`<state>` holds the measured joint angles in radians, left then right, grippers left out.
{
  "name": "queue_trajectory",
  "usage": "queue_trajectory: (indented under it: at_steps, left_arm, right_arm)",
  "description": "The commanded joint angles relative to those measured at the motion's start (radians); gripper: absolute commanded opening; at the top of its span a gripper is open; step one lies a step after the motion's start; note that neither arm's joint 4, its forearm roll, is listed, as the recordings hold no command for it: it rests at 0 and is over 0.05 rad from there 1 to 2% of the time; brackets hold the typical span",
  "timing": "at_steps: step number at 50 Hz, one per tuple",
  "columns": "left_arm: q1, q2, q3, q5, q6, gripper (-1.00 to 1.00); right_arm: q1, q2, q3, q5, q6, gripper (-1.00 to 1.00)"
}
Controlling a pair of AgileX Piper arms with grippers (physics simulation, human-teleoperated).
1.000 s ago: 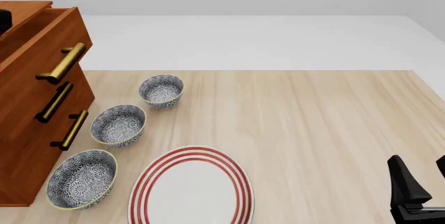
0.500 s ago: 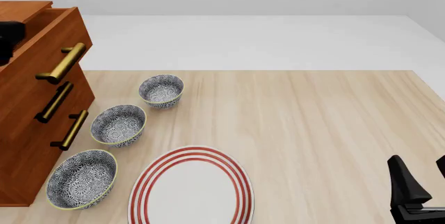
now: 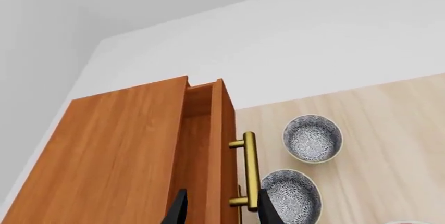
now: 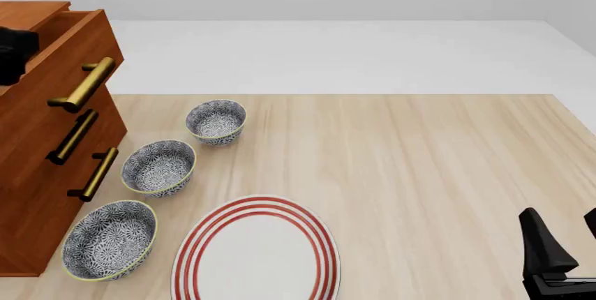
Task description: Open the top drawer of the cabinet.
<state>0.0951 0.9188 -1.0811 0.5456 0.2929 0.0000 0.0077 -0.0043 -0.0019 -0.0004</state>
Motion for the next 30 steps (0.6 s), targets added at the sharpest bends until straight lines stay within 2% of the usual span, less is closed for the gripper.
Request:
queue_trajectory:
  at_steps: [1,19,21,22,30]
  left_arm:
    - [0.01,0.026,0.003,-0.016,0.007,1.0]
    - [0.004,0.042,0.023,-0.036,-0.002,1.0]
    - [0.014,0.045,0.04,-0.049,0.034,1.0]
    - [0.002,0.043,0.035,-0.041,0.01,1.0]
    - [0.0,0.057,0.043,-0.058,0.018,1.0]
  right_arm:
    - [0.0,0.0,0.0,0.0,0.0,1.0]
    - [0.0,0.0,0.0,0.0,0.0,1.0]
    - [0.0,0.0,0.0,0.0,0.0,1.0]
    - [0.0,0.0,0.0,0.0,0.0,1.0]
    - [0.0,0.0,0.0,0.0,0.0,1.0]
